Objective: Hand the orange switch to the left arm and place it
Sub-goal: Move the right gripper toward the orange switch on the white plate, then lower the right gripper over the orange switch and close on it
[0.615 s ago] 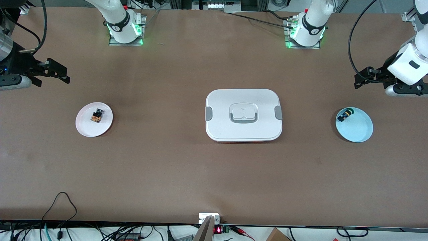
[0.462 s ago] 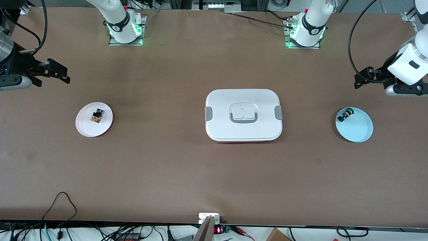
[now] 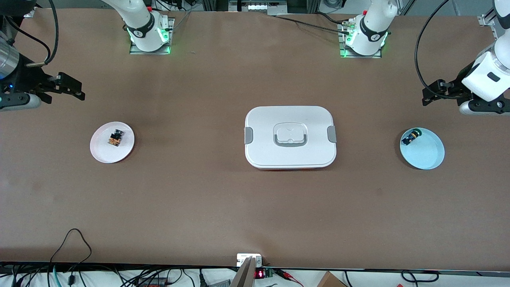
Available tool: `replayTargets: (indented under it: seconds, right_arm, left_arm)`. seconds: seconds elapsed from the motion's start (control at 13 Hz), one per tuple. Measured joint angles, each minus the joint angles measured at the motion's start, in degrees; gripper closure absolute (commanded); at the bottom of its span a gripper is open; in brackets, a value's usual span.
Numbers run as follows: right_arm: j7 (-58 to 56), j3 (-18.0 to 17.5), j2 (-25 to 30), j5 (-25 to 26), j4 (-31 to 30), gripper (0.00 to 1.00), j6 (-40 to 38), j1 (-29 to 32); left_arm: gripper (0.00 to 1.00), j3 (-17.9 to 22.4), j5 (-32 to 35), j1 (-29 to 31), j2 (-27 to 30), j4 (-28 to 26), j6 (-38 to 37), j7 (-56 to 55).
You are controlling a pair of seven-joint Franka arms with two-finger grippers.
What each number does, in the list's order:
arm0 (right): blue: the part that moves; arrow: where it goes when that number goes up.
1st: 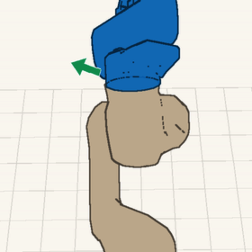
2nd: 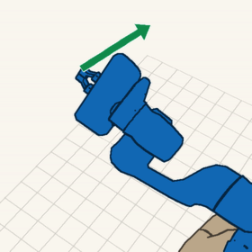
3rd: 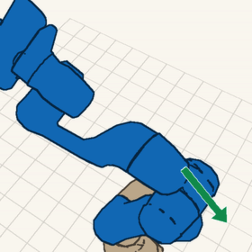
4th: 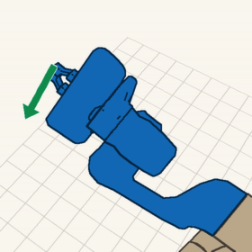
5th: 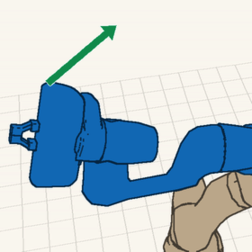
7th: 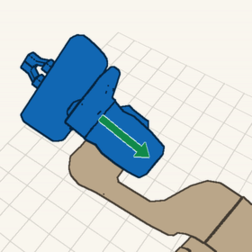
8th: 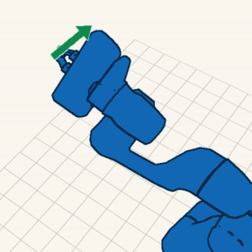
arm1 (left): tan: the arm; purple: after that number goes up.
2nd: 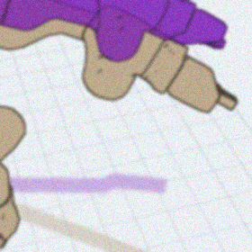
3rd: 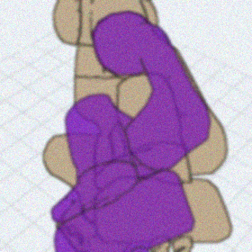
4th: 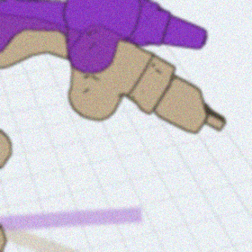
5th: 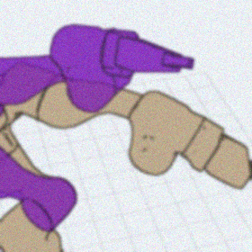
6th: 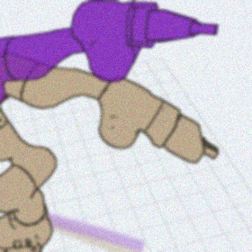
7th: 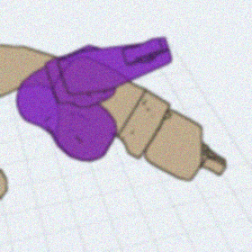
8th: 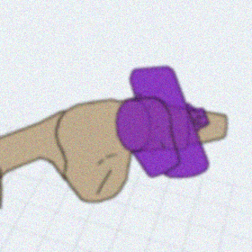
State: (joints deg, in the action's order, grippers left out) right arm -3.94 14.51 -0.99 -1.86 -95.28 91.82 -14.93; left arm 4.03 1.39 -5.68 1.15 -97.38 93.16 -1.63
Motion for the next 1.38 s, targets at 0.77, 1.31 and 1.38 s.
replayTargets:
  seconds: [0.77,1.31,1.38]
  right_arm:
    - [10.7,0.3,-7.8,3.2,-20.5,0.00,26.0,6.7]
    - [-16.4,-0.4,-6.8,3.2,-21.3,0.00,23.9,6.2]
    - [-22.1,-0.4,-6.8,3.2,-21.3,0.00,23.5,6.0]
  left_arm:
    - [0.00,0.0,0.0,0.0,0.0,0.1,-0.1,0.0]
    - [0.00,0.0,0.0,0.0,0.0,0.1,-0.1,0.0]
    - [0.00,0.0,0.0,0.0,0.0,0.1,-0.1,0.0]
